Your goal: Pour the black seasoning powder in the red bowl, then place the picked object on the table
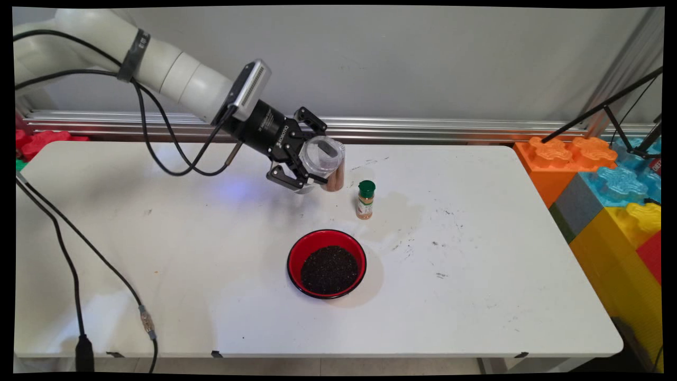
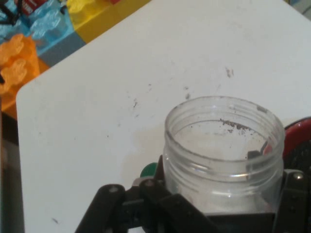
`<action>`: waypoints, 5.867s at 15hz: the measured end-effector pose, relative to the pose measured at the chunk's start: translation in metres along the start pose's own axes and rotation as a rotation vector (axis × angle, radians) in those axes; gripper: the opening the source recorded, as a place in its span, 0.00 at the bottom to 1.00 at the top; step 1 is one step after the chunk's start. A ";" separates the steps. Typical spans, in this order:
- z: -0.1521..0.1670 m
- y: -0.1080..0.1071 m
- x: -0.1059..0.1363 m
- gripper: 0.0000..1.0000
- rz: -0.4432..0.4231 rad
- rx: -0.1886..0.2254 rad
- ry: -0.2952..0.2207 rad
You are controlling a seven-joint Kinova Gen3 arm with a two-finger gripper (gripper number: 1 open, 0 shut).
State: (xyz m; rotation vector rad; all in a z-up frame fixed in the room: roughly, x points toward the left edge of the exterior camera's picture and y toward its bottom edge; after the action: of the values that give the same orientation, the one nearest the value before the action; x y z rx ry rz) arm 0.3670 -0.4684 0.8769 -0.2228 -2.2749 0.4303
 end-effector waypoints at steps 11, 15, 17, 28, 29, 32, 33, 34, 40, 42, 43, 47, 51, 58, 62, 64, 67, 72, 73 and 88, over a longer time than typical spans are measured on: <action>-0.011 -0.019 -0.006 0.00 -0.340 -0.010 0.047; -0.016 -0.021 -0.009 0.00 -0.439 -0.006 0.081; -0.019 -0.022 -0.012 0.00 -0.477 -0.002 0.100; -0.020 0.002 -0.049 0.00 -0.551 0.025 0.175; -0.019 0.005 -0.054 0.00 -0.555 0.030 0.181; -0.011 0.015 -0.068 0.00 -0.568 0.040 0.204; -0.008 0.018 -0.073 0.00 -0.571 0.042 0.211; -0.005 0.021 -0.079 0.00 -0.573 0.044 0.218; 0.013 0.036 -0.101 0.00 -0.586 0.050 0.258; 0.022 0.039 -0.107 0.00 -0.588 0.060 0.280; 0.026 0.040 -0.109 0.00 -0.587 0.065 0.289; 0.040 0.040 -0.115 0.00 -0.580 0.094 0.325; 0.048 0.040 -0.117 0.00 -0.567 0.113 0.347; 0.060 0.041 -0.121 0.00 -0.528 0.118 0.374; 0.068 0.041 -0.125 0.00 -0.503 0.130 0.381; 0.071 0.041 -0.128 0.00 -0.489 0.139 0.381; 0.074 0.041 -0.131 0.00 -0.475 0.142 0.381; 0.080 0.042 -0.134 0.00 -0.462 0.143 0.384; 0.081 0.042 -0.135 0.00 -0.460 0.144 0.384; 0.090 0.045 -0.144 0.00 -0.451 0.151 0.383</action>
State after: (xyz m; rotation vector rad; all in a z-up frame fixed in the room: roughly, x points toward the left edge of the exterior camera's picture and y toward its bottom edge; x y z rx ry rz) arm 0.3977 -0.4900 0.7050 0.2629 -1.8339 0.2882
